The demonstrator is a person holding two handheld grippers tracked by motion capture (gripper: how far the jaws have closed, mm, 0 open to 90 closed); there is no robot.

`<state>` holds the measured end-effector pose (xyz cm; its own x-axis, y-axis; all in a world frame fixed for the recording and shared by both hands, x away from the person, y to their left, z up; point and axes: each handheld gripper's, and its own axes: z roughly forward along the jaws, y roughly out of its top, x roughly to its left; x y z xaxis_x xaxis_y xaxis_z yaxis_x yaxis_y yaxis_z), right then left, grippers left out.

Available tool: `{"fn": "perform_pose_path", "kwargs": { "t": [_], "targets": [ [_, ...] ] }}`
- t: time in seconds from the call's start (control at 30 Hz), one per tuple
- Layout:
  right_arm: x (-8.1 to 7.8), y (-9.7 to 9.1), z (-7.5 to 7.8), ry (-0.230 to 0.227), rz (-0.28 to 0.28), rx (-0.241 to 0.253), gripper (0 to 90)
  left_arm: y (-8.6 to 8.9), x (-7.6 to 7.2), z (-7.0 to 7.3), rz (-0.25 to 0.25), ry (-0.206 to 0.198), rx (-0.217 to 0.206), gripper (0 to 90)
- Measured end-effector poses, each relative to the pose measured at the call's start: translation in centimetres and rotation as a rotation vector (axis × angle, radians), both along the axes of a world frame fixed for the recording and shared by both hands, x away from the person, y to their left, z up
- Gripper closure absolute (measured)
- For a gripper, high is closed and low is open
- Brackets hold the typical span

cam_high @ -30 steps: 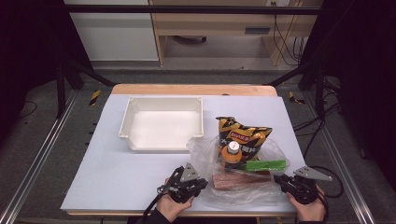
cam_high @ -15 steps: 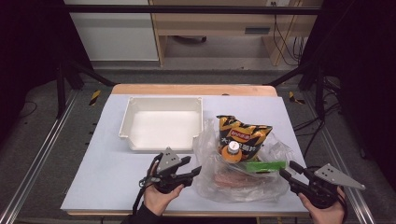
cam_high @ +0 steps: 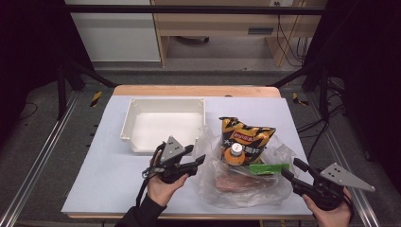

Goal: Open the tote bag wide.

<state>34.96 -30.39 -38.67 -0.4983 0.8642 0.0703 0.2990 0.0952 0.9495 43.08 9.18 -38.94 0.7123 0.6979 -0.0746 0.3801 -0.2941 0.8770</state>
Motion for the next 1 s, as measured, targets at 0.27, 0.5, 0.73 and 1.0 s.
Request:
{"fn": "perform_pose_path", "kwargs": {
  "t": [0.27, 0.5, 0.73, 1.0],
  "targets": [
    [1.2, 1.9, 0.1, 0.018, 0.085, -0.03, 50.9, -0.7, 0.9, -4.3, -0.047, 0.135, 0.066, 84.8],
    [0.7, 1.1, -1.5, 0.051, 0.046, -0.048, 37.3, -1.0, 0.3, -7.2, -0.071, 0.164, 0.109, 85.4],
    [1.0, 0.6, -2.5, 0.079, 0.028, -0.064, 31.5, -1.4, 0.1, -8.4, -0.075, 0.155, 0.139, 84.5],
    [2.2, 1.2, -3.3, 0.093, 0.084, -0.085, 48.1, -1.4, 0.1, -8.6, -0.063, 0.144, 0.154, 78.6]
  ]
}}
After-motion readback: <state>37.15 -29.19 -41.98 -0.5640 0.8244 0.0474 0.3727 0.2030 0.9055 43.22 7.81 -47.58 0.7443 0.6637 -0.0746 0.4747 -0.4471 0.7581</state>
